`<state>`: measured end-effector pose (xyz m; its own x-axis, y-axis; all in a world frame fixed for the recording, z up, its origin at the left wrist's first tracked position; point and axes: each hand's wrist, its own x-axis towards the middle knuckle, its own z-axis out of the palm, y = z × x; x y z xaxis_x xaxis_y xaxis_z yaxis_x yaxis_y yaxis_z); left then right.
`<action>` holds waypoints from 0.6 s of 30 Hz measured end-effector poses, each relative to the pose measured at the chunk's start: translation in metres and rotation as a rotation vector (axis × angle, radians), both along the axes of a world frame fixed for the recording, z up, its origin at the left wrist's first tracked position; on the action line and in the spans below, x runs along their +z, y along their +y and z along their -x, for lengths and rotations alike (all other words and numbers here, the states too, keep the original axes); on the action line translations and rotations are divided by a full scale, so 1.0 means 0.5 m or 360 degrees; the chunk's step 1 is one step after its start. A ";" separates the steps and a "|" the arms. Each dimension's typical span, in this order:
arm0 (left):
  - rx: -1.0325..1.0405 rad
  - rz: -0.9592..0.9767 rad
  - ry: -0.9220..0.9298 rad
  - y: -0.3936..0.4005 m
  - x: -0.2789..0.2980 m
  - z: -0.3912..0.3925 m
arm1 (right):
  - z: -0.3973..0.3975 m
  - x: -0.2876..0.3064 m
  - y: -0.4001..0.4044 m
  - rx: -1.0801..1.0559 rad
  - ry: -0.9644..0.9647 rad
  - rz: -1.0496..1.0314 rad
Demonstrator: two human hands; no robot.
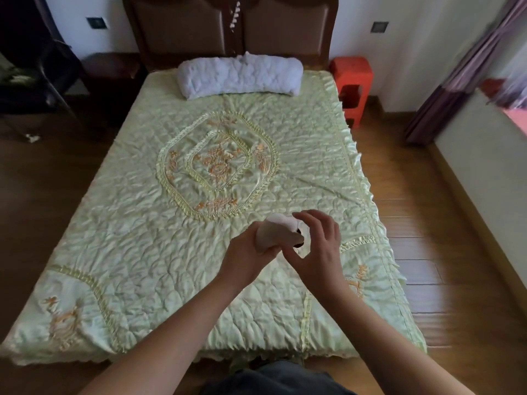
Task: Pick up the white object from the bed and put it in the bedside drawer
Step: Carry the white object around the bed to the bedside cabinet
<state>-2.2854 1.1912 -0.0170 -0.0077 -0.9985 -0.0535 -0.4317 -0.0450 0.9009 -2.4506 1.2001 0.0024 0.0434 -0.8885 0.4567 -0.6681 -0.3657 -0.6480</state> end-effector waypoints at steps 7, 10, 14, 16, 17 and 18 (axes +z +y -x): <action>-0.0173 -0.0365 0.0572 0.007 0.028 -0.005 | 0.022 -0.003 0.000 0.0371 -0.1178 -0.1173; -0.0404 -0.0572 0.0621 0.017 0.030 0.001 | 0.021 -0.012 0.007 0.0430 -0.1487 -0.1307; -0.0450 -0.0561 0.0238 0.019 0.021 -0.003 | 0.018 -0.012 0.014 0.0346 -0.1177 -0.1108; -0.0379 -0.0461 0.0019 0.017 0.007 -0.007 | 0.025 -0.006 0.016 0.0399 -0.0929 -0.0924; -0.0347 -0.0401 -0.0032 0.018 0.000 -0.009 | 0.029 -0.001 0.018 0.0420 -0.0792 -0.0830; -0.0323 -0.0345 -0.0074 0.020 -0.006 -0.013 | 0.034 0.004 0.019 0.0412 -0.0639 -0.0714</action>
